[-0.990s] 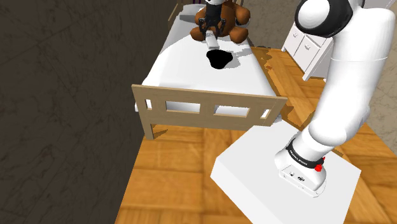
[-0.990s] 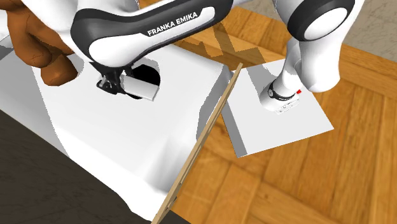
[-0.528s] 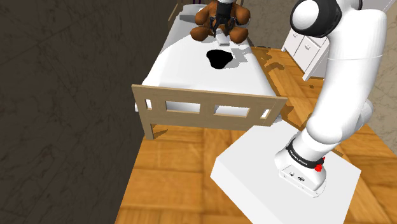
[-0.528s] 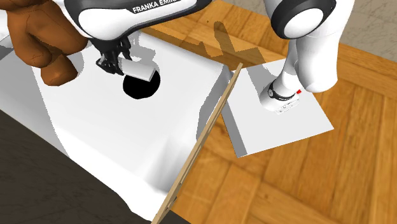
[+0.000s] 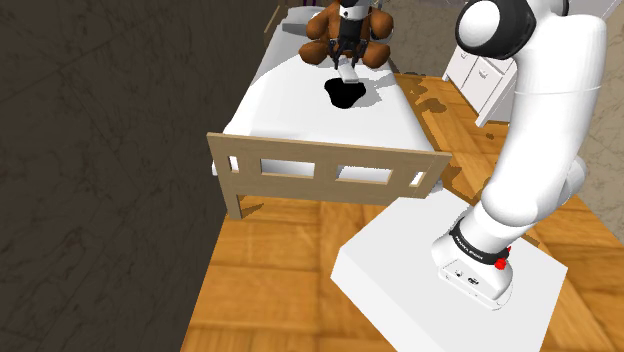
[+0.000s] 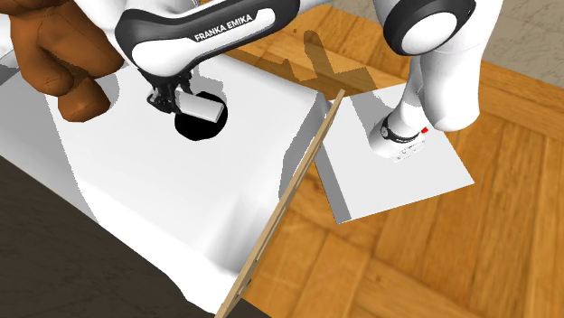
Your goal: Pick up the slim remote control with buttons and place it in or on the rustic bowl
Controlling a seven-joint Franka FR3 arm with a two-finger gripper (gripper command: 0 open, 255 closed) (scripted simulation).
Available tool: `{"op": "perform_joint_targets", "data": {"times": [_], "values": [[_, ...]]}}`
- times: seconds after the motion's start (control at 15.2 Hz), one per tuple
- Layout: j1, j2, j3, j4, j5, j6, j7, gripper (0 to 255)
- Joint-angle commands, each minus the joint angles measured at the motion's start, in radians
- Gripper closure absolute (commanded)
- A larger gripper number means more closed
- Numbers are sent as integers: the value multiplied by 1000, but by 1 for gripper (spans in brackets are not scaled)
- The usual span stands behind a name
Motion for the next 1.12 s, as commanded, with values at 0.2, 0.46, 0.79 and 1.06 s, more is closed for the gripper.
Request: {"op": "perform_joint_targets", "data": {"times": [0.2, 0.46, 0.79, 1.06], "values": [[1, 2, 0, -65, 0, 68, 1, 255], [1, 2, 0, -68, 0, 72, 1, 255], [0, 2, 0, -68, 0, 72, 1, 0], [1, 2, 0, -69, 0, 72, 1, 0]]}}
